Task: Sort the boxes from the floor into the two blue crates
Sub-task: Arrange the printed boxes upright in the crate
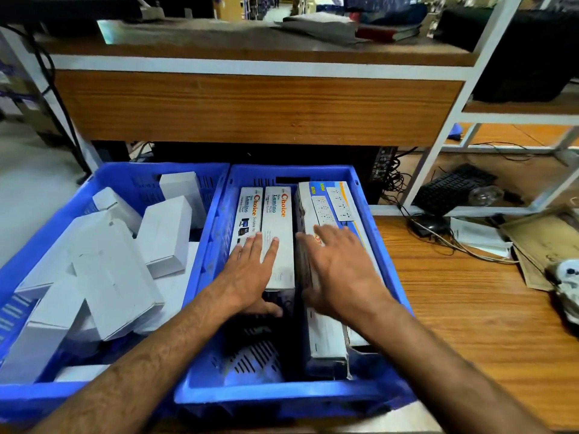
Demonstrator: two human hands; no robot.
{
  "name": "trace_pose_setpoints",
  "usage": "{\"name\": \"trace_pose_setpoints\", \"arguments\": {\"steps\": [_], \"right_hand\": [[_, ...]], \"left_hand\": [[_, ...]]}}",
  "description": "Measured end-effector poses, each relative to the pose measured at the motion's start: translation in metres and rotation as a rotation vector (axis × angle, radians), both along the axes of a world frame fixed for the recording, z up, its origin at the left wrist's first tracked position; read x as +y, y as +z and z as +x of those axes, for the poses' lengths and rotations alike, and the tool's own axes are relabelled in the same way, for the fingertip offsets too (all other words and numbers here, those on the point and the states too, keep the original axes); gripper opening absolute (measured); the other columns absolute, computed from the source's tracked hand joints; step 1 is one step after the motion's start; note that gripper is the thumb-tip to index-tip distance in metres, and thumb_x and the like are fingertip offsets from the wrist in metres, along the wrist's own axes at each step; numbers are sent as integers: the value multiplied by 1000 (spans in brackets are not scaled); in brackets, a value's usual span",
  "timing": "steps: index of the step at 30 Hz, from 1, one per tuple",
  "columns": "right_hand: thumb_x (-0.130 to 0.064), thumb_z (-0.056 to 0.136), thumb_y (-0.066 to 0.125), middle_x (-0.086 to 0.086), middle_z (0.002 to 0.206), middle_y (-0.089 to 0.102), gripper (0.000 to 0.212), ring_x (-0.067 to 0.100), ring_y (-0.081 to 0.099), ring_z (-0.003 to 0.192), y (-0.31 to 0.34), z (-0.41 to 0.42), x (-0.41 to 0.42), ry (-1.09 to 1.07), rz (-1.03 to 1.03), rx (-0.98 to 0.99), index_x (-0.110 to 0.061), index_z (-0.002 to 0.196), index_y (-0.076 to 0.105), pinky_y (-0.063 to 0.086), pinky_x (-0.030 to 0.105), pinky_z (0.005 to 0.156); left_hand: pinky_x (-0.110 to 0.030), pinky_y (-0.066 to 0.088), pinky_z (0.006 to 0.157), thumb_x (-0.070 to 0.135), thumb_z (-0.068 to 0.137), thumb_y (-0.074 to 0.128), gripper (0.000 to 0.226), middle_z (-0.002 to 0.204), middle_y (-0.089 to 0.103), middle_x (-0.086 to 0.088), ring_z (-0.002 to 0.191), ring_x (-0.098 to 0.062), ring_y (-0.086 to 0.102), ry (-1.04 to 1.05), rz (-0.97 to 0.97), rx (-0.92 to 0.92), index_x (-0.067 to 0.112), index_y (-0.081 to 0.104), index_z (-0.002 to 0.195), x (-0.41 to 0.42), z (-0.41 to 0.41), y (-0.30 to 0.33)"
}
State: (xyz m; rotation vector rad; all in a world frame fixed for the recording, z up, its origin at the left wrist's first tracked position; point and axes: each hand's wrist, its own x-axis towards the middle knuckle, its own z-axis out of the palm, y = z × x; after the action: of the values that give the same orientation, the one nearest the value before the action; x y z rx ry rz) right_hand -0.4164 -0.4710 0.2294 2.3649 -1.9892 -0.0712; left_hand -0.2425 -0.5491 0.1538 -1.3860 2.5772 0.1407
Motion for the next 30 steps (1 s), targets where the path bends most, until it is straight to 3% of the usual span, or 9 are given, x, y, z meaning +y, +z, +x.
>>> {"name": "trace_pose_setpoints", "arguments": {"steps": [3,5,11,15,18,21,23,27,30], "right_hand": [[-40,71,85,9,154,36,99,28,37,143,5,-39,16,-105,85,50,-28,153,30,33,38,117],[-29,78,79,5,151,39,84,26,42,140,-4,-50,20,-146,118,46,-32,150,34,39,36,111],[-31,97,55,-4,147,46,57,21,49,134,-32,-60,15,-207,-37,32,-42,149,34,34,38,105],[-24,86,65,2,139,48,70,27,51,127,-41,-61,17,-199,-42,88,-34,148,34,32,43,107],[-20,88,57,4,130,51,61,29,52,122,-41,-60,19,-196,-77,117,-30,145,37,31,45,111],[-18,91,55,5,131,49,57,28,50,123,-38,-58,17,-198,-85,80,-28,144,36,31,45,113],[-17,88,55,8,134,45,60,30,47,123,-35,-56,22,-206,-96,80,-24,144,36,33,44,109],[-28,60,80,12,112,50,70,32,50,99,-24,-49,46,-198,-120,123,-13,123,52,40,43,80],[-31,77,74,9,115,58,55,31,57,106,-28,-39,56,-115,29,171,-17,124,48,40,44,89]], "left_hand": [[-47,2,129,94,63,59,147,169,-13,-19,158,-32,-10,-102,-6,168,16,-20,160,10,-18,4],[-46,2,129,90,69,58,140,171,-5,-15,158,-31,-3,-162,-56,197,15,-14,162,11,-31,5],[-45,7,128,62,89,63,116,170,19,-7,157,-28,12,-178,-30,247,15,-14,162,6,-42,3],[-48,8,128,72,84,63,126,169,20,-12,157,-32,13,-186,40,208,15,-18,161,7,-42,4],[-50,5,127,68,91,56,115,163,32,-12,155,-31,16,-193,-27,184,13,-17,161,9,-47,1],[-51,4,127,65,93,55,112,163,32,-11,155,-29,16,-163,-56,193,13,-18,161,11,-52,1],[-52,4,127,72,87,57,121,167,22,-15,156,-30,14,-151,-70,181,14,-20,160,17,-51,2],[-52,-4,127,98,43,65,166,168,-2,-25,158,-33,-6,-221,13,193,24,-30,156,41,-44,2],[-53,-4,127,94,40,72,168,167,0,-27,157,-35,-7,-259,6,164,28,-31,155,49,-43,-2]]}}
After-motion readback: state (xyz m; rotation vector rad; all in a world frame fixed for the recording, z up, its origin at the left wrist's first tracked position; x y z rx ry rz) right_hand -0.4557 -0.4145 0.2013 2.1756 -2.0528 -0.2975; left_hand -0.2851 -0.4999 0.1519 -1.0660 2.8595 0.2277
